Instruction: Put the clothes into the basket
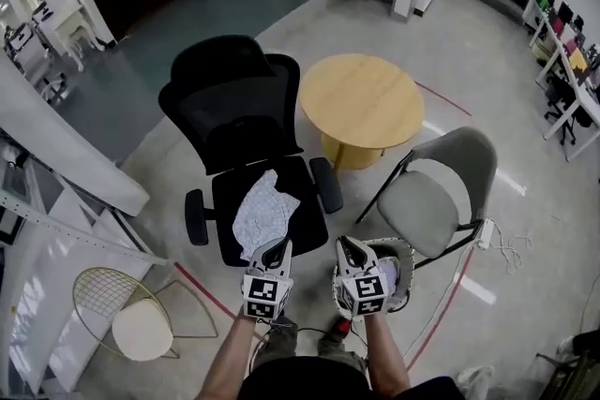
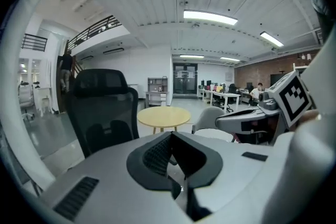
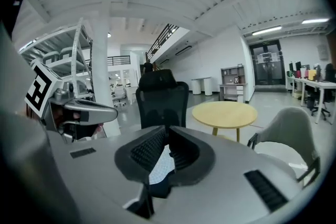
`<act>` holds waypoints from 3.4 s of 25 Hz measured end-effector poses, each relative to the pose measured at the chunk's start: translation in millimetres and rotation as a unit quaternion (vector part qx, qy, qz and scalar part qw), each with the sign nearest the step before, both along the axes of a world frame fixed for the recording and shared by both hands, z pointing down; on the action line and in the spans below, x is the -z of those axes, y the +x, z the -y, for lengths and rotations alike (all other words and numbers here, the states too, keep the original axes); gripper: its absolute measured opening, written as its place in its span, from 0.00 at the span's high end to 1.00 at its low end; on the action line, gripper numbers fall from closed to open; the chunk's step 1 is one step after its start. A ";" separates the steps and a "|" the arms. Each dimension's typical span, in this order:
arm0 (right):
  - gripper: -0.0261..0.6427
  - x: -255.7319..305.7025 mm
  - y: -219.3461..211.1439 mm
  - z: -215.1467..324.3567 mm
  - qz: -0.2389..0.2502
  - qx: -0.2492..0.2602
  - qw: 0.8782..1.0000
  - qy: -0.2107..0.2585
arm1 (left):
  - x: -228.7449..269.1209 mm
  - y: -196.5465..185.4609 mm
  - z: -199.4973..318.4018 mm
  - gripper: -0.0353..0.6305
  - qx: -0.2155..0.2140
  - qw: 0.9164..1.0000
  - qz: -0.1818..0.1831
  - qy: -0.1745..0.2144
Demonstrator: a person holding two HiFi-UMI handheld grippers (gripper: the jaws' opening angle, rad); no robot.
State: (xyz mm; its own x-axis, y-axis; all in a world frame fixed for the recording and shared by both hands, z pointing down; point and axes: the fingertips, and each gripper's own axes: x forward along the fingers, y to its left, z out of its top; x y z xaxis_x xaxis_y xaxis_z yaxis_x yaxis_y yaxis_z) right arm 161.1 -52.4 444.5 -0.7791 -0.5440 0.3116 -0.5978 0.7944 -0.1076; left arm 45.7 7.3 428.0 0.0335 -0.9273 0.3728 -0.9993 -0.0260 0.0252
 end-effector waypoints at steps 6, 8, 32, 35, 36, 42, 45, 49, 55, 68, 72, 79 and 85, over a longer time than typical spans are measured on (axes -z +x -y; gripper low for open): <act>0.89 -2.8 -94.2 -15.9 0.005 0.059 0.998 -0.008 | -5.5 -90.0 -34.4 0.94 0.068 0.998 -0.006 -0.001; 0.89 -4.1 -125.3 -22.2 0.003 0.076 0.997 -0.007 | -7.2 -119.1 -45.7 0.94 0.086 0.996 -0.007 -0.001; 0.89 -78.8 -315.2 -43.2 -0.051 0.148 0.987 -0.032 | -86.6 -294.4 -87.7 0.94 0.162 0.985 -0.050 -0.032; 0.89 -112.4 -318.6 -38.1 -0.067 0.160 0.984 -0.047 | -106.9 -293.6 -81.1 0.94 0.168 0.983 -0.063 -0.045; 0.89 -125.2 -318.2 -35.9 -0.073 0.165 0.982 -0.052 | -114.3 -292.2 -79.2 0.94 0.172 0.981 -0.069 -0.050; 0.89 -197.0 -316.1 -19.5 -0.098 0.189 0.973 -0.085 | -175.1 -279.8 -63.2 0.94 0.186 0.975 -0.087 -0.088; 0.89 -230.7 -317.2 -14.2 -0.108 0.204 0.968 -0.097 | -205.2 -277.0 -54.6 0.94 0.193 0.971 -0.098 -0.102; 0.89 -274.5 -318.1 -5.5 -0.122 0.218 0.962 -0.112 | -247.6 -274.4 -45.9 0.94 0.206 0.964 -0.113 -0.125; 0.89 -332.9 -315.2 -10.7 -0.145 0.251 0.949 -0.124 | -302.8 -260.7 -49.0 0.94 0.221 0.953 -0.133 -0.162; 0.56 -404.1 -316.7 -16.7 -0.142 0.269 0.936 -0.180 | -345.7 -245.3 -43.9 0.94 0.227 0.944 -0.149 -0.189; 0.46 -429.0 -312.4 -17.8 -0.166 0.267 0.931 -0.185 | -352.0 -242.5 -44.2 0.94 0.227 0.942 -0.152 -0.194; 0.46 -455.7 -316.6 -21.8 -0.190 0.271 0.924 -0.190 | -363.5 -247.0 -50.3 0.94 0.232 0.938 -0.157 -0.204; 0.46 -474.6 -318.2 -22.6 -0.204 0.265 0.922 -0.196 | -372.2 -244.6 -55.8 0.94 0.237 0.934 -0.166 -0.208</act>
State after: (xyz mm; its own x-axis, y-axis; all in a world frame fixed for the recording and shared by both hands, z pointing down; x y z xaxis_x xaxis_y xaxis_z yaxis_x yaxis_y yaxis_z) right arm -157.1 -29.8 919.1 -0.6769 0.0971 0.7297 -0.1904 0.9344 -0.3010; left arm -198.9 63.2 800.2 -0.1660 -0.6446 0.7463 -0.8320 0.4978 0.2449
